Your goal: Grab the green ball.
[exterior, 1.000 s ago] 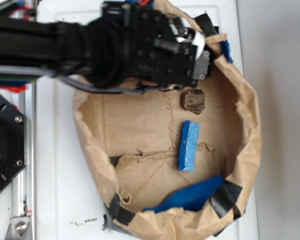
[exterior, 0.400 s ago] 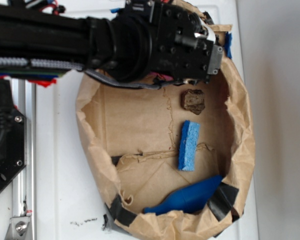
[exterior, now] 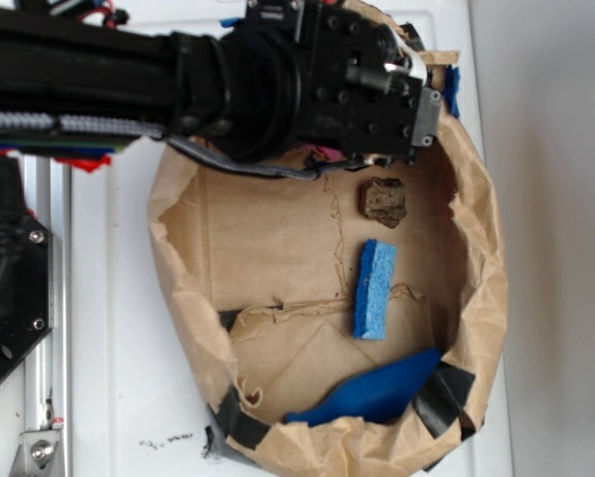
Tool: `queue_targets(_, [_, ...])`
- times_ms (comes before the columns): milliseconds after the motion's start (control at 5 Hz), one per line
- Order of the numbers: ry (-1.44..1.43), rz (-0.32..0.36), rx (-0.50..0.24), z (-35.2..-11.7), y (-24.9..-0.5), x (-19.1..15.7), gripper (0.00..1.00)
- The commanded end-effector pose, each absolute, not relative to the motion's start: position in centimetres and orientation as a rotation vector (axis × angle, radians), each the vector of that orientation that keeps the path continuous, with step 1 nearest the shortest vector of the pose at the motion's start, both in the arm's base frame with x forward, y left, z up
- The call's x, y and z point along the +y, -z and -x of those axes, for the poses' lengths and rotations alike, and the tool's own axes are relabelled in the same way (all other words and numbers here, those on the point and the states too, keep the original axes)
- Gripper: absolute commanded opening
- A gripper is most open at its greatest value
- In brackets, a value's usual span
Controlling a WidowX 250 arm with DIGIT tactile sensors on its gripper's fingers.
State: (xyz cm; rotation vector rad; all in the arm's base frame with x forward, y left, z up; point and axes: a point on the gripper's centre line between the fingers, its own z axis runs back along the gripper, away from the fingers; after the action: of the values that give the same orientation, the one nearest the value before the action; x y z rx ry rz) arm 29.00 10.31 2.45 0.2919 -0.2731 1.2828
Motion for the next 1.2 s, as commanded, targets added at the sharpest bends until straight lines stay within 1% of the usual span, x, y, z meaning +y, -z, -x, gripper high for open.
queue_targets(0, [-1.284, -0.261, -0.287, -28.4, -3.8, 11.4, 0.00])
queue_targets(200, [-1.046, -0.156, -0.283, -28.1, -6.3, 9.6, 0.00])
queue_targets(400, [-0.802, -0.089, -0.278, -26.5, -9.3, 5.4, 0.00])
queue_targets(600, [-0.569, -0.020, -0.281, -25.0, -11.1, 3.9, 0.00])
queue_targets(800, [-0.342, 0.084, -0.107, -24.6, -13.1, 3.0, 0.00])
queue_targets(1000, [-0.206, 0.068, -0.079, -24.8, -13.6, 3.1, 0.00])
